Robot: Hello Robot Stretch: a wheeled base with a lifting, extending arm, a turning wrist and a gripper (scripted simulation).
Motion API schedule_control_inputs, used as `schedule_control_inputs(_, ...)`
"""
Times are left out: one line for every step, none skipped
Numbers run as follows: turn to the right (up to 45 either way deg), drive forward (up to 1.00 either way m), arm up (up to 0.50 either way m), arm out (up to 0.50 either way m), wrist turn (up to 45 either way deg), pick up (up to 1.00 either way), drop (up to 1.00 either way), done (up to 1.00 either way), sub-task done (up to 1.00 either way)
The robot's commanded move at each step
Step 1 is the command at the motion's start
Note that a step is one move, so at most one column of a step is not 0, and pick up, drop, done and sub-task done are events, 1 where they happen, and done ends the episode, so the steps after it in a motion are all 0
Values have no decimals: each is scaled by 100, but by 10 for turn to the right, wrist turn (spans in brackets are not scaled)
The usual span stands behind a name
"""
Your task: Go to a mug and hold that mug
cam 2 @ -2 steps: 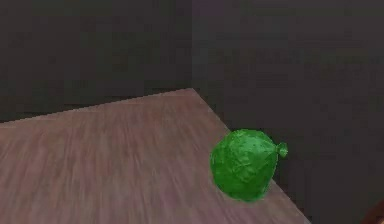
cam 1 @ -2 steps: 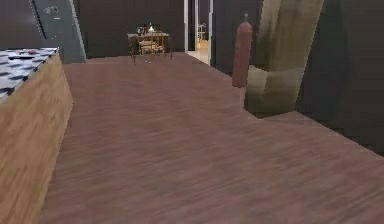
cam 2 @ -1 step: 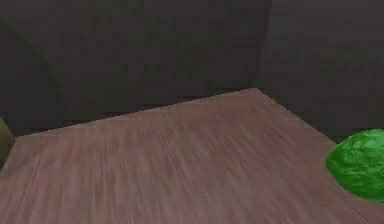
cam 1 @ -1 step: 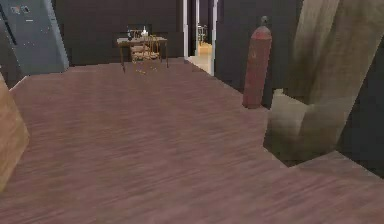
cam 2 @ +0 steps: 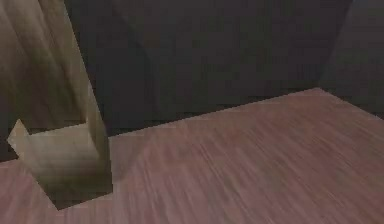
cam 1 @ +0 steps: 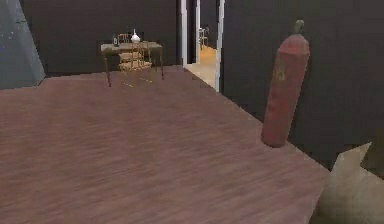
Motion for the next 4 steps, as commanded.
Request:
schedule_control_inputs(0, 100, 0, 0, 0, 0, 0, 0, 0)
schedule_control_inputs(0, 100, 0, 0, 0, 0, 0, 0, 0)
schedule_control_inputs(30, 0, 0, 0, 0, 0, 0, 0, 0)
schedule_control_inputs(0, 100, 0, 0, 0, 0, 0, 0, 0)
